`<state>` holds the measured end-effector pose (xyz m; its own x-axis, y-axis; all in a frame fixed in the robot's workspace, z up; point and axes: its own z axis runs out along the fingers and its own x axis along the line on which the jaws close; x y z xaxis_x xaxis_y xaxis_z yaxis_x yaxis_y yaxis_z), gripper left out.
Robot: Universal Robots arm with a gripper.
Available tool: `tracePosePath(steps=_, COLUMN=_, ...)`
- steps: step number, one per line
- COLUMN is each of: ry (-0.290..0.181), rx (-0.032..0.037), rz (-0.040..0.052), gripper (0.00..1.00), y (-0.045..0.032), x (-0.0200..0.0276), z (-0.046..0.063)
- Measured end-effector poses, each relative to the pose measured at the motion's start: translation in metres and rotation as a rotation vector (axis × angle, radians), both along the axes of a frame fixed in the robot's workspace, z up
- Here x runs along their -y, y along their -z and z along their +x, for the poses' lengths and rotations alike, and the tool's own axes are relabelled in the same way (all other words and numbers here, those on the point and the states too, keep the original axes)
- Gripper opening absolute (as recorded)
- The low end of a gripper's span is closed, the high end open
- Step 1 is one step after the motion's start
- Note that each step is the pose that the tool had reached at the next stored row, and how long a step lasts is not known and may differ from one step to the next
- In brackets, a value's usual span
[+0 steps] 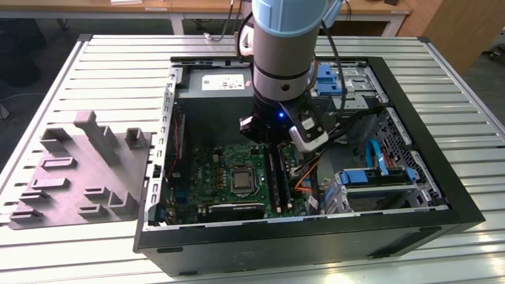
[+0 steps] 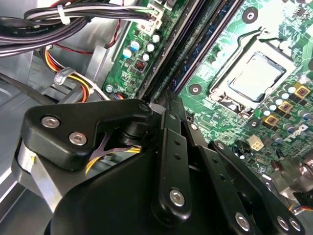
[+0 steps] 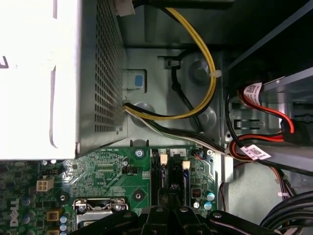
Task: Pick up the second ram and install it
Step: 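Press down the second ram until it locks into place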
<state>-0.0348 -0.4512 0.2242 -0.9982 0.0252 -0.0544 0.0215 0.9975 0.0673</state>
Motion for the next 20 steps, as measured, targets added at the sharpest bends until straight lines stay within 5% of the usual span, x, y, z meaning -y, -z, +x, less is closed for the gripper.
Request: tracePosePath(steps=20, ry=0.0, rx=0.0009, rz=0.0015, gripper=0.11, y=0.0067, x=-0.0001, z=0.0)
